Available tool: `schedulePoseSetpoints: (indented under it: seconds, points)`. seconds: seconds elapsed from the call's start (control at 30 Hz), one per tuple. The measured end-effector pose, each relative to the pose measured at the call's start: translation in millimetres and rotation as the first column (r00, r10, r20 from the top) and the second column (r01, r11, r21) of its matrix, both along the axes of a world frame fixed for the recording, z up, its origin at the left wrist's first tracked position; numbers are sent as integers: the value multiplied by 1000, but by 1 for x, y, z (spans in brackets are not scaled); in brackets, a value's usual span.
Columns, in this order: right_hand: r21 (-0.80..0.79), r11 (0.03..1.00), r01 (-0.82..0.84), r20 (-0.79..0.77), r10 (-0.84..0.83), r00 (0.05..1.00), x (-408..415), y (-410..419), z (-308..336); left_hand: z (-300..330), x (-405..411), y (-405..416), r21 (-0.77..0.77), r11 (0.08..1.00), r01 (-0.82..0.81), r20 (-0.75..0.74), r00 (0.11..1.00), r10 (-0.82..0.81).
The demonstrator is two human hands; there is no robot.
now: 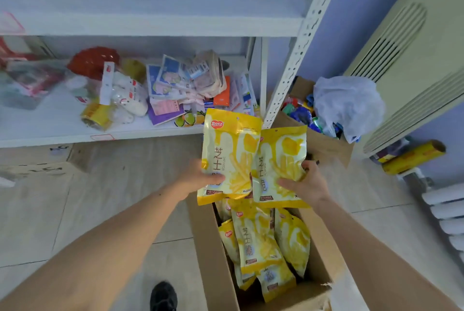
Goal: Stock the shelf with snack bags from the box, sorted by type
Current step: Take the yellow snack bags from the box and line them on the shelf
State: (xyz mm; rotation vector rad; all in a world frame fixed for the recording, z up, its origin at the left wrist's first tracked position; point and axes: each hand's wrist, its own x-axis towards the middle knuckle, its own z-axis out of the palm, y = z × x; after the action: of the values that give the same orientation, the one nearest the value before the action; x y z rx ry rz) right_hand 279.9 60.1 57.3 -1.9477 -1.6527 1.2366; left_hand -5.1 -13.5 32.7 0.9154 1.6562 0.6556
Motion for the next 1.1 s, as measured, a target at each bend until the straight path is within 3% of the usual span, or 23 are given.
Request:
schedulePoseSetpoints:
  seconds: [0.27, 0.57, 0.83, 1.1]
  points:
    - [145, 981, -131, -149, 152, 977, -118, 17, 130, 134, -128, -17, 217, 974, -65, 4, 998, 66]
    - [336, 924, -182, -237, 270, 933, -317, 16, 233, 237, -326, -38, 386, 908, -160, -66, 978, 200]
    - [361, 900, -244, -265, 350, 899, -484, 35, 261, 269, -465, -46, 497, 811, -309, -36, 926, 375]
    - [377, 888, -264, -256, 374, 892, -618, 99, 262, 268, -586, 17, 497, 759, -420, -38, 864, 502]
